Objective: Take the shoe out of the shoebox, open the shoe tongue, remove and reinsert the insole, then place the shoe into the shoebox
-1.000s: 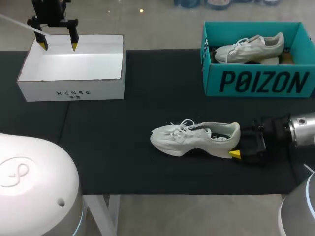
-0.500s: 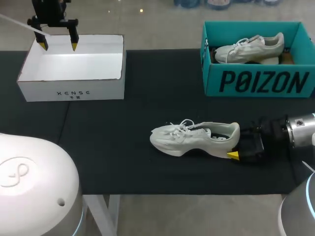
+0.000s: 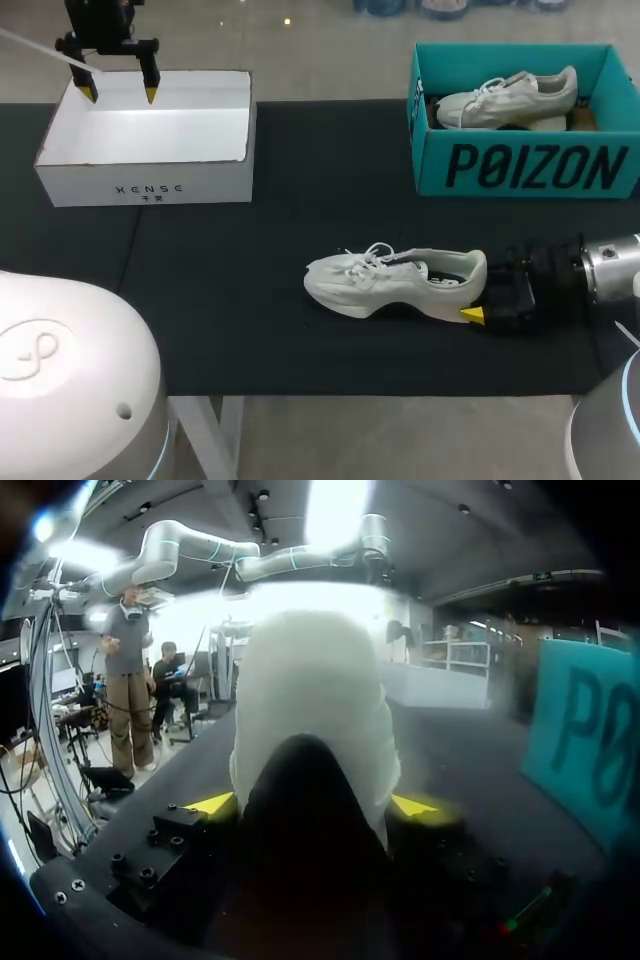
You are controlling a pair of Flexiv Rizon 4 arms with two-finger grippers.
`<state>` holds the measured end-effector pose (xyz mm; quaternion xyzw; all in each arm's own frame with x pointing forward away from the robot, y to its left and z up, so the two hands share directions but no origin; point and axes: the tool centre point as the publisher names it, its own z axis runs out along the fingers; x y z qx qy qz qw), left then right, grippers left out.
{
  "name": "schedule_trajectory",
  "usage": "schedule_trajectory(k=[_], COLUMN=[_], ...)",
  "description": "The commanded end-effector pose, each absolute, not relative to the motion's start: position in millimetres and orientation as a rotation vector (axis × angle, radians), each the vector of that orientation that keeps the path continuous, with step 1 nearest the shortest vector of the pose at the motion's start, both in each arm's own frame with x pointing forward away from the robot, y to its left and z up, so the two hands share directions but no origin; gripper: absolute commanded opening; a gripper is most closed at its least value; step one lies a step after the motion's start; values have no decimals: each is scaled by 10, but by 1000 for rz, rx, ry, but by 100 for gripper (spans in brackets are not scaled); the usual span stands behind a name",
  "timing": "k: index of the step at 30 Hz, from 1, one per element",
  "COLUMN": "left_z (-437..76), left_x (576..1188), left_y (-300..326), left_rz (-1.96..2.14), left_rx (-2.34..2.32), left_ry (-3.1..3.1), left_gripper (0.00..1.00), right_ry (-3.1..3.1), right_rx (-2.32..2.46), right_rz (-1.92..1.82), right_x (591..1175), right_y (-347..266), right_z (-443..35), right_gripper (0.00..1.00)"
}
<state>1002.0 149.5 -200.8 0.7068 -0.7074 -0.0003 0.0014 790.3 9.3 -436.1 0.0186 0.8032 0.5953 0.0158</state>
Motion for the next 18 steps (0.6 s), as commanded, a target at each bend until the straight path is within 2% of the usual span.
schedule_trajectory(k=[1, 7, 18], left_z=[-2005, -1990, -2083], left_x=[10016, 10012, 9496], left_y=[1495, 1435, 250], left_rz=[-2, 0, -61], left_rx=[2219, 2237, 2214], left_ry=[-2220, -2224, -2398], left_gripper=[100, 100, 100], right_ry=[2500, 2500, 2500], right_rx=[58, 58, 58], right_rz=[1848, 1848, 1848], right_x=[7904, 7904, 7904], right_y=[129, 129, 129], right_z=[-4422, -4422, -4422], right_gripper=[0, 0, 0])
